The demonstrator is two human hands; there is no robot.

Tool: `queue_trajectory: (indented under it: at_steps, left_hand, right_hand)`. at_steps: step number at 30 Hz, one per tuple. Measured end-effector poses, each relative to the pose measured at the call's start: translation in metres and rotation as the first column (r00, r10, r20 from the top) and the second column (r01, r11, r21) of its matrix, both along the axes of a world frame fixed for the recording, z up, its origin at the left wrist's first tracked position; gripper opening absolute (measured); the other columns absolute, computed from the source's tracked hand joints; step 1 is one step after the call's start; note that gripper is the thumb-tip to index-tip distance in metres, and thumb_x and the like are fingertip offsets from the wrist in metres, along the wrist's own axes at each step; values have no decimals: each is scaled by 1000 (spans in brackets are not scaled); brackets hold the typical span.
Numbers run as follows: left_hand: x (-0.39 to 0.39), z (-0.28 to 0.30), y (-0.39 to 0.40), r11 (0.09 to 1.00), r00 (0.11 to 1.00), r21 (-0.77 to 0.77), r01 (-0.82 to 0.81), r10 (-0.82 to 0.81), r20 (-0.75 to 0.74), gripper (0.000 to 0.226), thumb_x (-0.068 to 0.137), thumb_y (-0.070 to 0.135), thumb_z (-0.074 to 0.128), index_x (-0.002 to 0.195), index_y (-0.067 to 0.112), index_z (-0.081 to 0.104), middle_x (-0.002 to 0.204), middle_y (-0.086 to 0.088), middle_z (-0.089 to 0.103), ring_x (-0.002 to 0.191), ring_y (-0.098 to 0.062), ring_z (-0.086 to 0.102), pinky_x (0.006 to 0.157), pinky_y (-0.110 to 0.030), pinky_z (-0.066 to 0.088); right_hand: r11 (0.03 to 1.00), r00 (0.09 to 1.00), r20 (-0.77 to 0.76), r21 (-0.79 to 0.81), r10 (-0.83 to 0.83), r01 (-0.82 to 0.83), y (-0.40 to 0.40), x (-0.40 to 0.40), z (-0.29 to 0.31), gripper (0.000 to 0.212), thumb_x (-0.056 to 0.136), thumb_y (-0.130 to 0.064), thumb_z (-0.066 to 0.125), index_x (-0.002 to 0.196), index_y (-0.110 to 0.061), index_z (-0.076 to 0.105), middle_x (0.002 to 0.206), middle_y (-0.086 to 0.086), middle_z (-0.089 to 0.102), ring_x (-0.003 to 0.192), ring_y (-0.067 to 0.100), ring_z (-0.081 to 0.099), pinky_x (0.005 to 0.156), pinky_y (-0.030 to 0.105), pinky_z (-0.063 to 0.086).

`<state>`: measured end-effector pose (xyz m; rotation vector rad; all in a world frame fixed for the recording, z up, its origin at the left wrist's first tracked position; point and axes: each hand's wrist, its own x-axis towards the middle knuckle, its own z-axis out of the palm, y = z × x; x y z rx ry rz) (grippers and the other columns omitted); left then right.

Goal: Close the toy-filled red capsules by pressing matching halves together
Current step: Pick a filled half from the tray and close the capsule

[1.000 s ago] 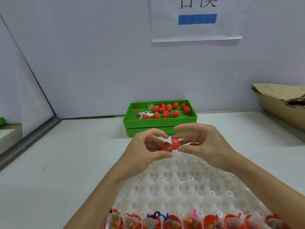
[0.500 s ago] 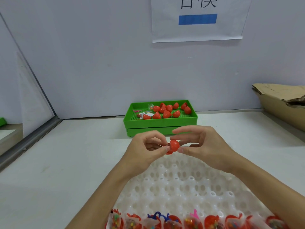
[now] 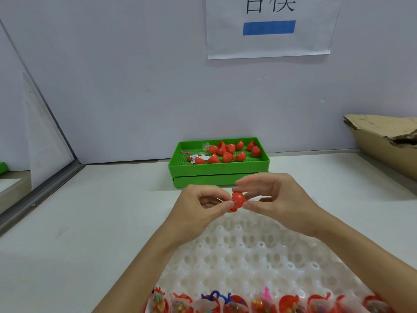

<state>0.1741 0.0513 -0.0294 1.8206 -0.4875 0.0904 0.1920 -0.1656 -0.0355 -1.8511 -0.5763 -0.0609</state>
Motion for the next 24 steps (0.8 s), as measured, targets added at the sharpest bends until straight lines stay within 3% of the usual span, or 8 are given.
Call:
queue_trajectory:
  at_steps: [3, 10, 14, 24]
  left_hand:
    - [-1, 0, 1, 1000, 1000, -8, 6, -6, -27, 12, 83, 5, 76, 90, 16, 78, 89, -1, 78, 85, -17, 75, 77, -23, 58]
    - [0, 4, 3, 1000, 998, 10, -24, 24, -58, 35, 75, 4, 84, 101, 16, 64, 94, -1, 78, 84, -18, 74, 79, -28, 60]
    - [1, 2, 3, 999, 997, 7, -47, 48, -53, 29, 74, 5, 84, 99, 12, 71, 91, -3, 78, 85, -17, 74, 82, -28, 59]
    - [-1, 3, 2, 1000, 999, 14, -5, 6, -31, 26, 72, 5, 85, 96, 7, 76, 90, -4, 77, 84, -21, 74, 81, -30, 60]
  right_hand:
    - [1000, 1000, 0, 9, -9, 9, 1, 0, 0, 36, 81, -5, 80, 112, -23, 72, 105, -10, 77, 96, 13, 74, 87, 47, 60]
    - [1000, 1000, 5, 4, -13, 13, 1, 0, 1, 33, 82, -5, 80, 106, -26, 74, 103, -11, 77, 95, 12, 74, 87, 49, 59]
    - [1000, 1000, 11, -21, 11, -10, 1, -1, 0, 34, 81, -5, 81, 107, -26, 73, 103, -10, 77, 97, 12, 74, 85, 49, 60]
    - [999, 1000, 9, -49, 10, -10, 2, 0, 0, 42, 71, -30, 84, 112, -26, 72, 104, -14, 76, 94, 9, 74, 84, 37, 61]
